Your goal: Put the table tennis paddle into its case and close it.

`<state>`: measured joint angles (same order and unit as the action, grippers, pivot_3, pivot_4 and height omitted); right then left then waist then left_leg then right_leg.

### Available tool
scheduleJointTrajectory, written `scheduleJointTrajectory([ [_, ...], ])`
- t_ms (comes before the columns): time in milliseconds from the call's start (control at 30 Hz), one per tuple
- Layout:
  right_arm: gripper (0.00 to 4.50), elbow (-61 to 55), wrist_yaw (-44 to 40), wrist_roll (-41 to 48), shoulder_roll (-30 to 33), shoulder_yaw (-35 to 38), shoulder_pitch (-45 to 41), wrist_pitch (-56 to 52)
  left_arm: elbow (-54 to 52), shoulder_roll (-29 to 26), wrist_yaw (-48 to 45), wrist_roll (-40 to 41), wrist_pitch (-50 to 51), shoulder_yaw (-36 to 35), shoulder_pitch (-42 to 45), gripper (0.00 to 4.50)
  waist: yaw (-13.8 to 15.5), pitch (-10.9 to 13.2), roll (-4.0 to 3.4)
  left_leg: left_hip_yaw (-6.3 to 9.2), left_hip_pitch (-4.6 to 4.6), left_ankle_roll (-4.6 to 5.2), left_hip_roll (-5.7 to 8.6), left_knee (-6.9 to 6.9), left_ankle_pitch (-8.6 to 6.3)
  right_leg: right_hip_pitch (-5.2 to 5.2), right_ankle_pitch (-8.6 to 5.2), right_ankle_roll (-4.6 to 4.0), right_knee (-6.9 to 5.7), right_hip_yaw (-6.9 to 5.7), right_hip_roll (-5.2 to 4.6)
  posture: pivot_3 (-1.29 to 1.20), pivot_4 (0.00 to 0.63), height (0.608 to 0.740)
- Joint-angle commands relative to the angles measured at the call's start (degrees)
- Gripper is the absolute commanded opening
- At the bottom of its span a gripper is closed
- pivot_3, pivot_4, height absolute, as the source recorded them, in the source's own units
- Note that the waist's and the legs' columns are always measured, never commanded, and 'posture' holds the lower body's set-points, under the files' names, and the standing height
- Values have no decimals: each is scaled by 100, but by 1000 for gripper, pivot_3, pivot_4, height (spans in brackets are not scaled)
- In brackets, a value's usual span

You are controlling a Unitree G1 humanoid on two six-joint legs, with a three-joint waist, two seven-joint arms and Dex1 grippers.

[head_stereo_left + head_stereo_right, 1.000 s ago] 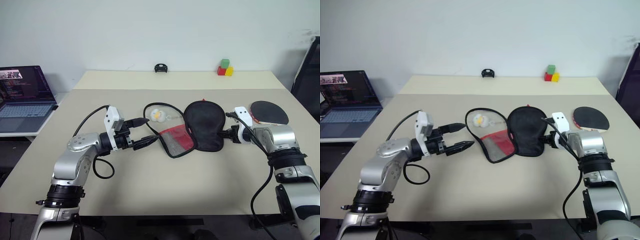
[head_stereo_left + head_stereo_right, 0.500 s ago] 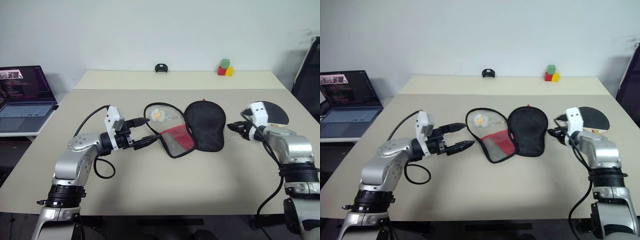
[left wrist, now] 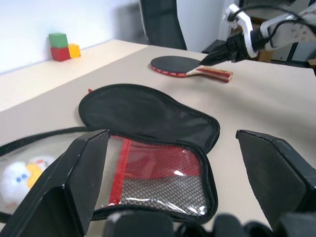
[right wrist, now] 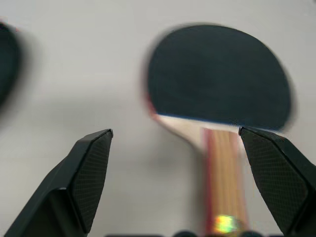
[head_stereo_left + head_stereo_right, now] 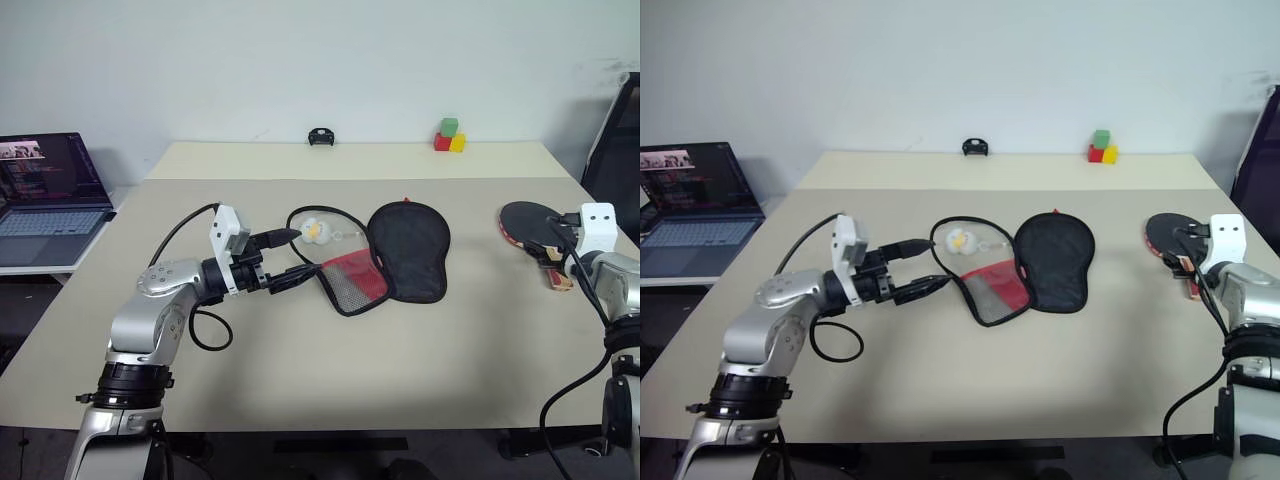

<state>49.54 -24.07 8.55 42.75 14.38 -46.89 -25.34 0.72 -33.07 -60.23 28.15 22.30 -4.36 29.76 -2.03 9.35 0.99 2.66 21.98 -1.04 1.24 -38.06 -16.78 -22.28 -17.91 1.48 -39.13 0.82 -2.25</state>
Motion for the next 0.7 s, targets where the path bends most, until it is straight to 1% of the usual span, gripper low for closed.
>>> scheduleJointTrajectory([
  [33,4482,863,25,-165,165,-17,-431,529,-27,-28,-24,59,-26,-47,143,4500,-3,0,0,-1,0,-11,0,0,6,0,0,0,0,0,0,0,150,740],
  [133,4482,1421,147,-325,165,-84,-629,816,-17,-36,-33,47,-29,-48,158,4500,0,0,0,-2,1,-16,-1,1,9,0,0,0,1,1,1,0,150,740],
  [267,4482,1830,158,-459,58,-194,-769,969,-20,-54,-34,37,-25,-58,165,4500,1,0,0,-3,2,-17,-1,1,10,0,0,0,3,1,0,0,150,740],
  [400,4482,2044,237,-525,-61,-256,-826,1020,-28,-75,-26,31,-21,-73,162,4500,-2,0,0,-2,1,-18,-1,1,10,0,0,0,1,0,1,0,150,740],
  [700,4482,2298,428,-453,-211,-108,-854,1108,27,-122,-25,18,-31,-92,182,4500,-5,0,0,-4,0,-19,-2,0,11,2,0,0,1,2,1,0,150,740],
])
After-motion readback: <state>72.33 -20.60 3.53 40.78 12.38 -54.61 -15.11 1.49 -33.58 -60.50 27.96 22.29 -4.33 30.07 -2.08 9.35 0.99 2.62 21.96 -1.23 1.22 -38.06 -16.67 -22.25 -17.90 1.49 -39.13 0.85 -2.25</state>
